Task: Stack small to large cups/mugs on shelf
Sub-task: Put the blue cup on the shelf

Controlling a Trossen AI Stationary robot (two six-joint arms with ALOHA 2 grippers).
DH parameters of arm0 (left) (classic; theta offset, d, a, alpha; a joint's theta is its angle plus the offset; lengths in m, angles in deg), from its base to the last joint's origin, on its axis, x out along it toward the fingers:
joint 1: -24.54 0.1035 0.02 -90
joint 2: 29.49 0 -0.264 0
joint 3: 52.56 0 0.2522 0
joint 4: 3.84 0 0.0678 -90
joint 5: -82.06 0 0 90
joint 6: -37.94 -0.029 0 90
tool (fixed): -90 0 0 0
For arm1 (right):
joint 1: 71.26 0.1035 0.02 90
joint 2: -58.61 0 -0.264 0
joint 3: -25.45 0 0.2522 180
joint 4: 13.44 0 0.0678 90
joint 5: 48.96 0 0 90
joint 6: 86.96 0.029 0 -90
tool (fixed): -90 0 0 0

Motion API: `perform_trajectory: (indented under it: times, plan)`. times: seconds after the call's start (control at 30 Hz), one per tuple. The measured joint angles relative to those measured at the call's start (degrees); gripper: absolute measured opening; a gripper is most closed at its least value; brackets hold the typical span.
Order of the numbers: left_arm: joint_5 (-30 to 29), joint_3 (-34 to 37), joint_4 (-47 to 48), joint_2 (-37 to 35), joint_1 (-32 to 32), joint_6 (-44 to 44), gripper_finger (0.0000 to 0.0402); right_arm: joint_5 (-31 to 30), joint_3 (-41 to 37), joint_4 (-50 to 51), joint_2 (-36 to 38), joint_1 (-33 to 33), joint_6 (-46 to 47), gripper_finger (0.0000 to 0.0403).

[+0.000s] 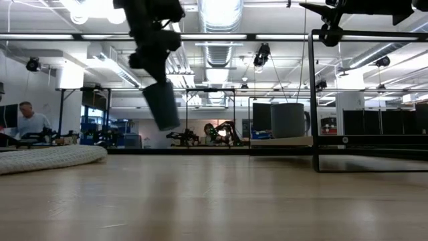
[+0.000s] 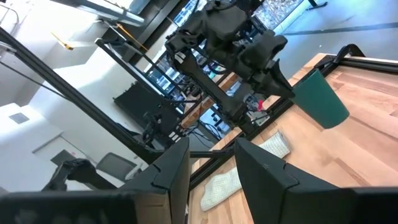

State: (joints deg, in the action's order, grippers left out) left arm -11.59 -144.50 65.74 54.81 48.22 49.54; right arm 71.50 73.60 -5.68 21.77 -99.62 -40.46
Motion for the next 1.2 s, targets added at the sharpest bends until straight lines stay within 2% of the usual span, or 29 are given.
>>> perform_trajectory:
  times: [0.27, 0.47, 0.73, 0.9, 1.2]
  plan:
    - [0.08, -10.47, 0.01, 8.00, -6.89, -16.25, 0.0000, 0.02, 0.00, 0.00, 0.00, -0.01, -0.04, 0.0123]
    - [0.08, -21.47, 0.14, 16.01, -11.24, -21.22, 0.0000, 0.02, 0.00, 0.00, 0.00, 0.00, -0.04, 0.0123]
    - [0.31, -36.68, 0.21, 24.55, -14.04, -29.17, 0.0000, 0.03, 0.00, 0.09, 0.00, -0.01, -0.19, 0.0123]
    - [4.09, -40.40, 0.09, 28.00, -14.88, -33.06, 0.0000, 0.04, 0.00, 2.18, 0.00, -0.02, -1.64, 0.0123]
    - [7.26, -40.80, -4.09, 32.01, -15.64, -36.34, 0.0000, 0.04, 0.00, 7.14, 0.04, -0.02, -7.20, 0.0123]
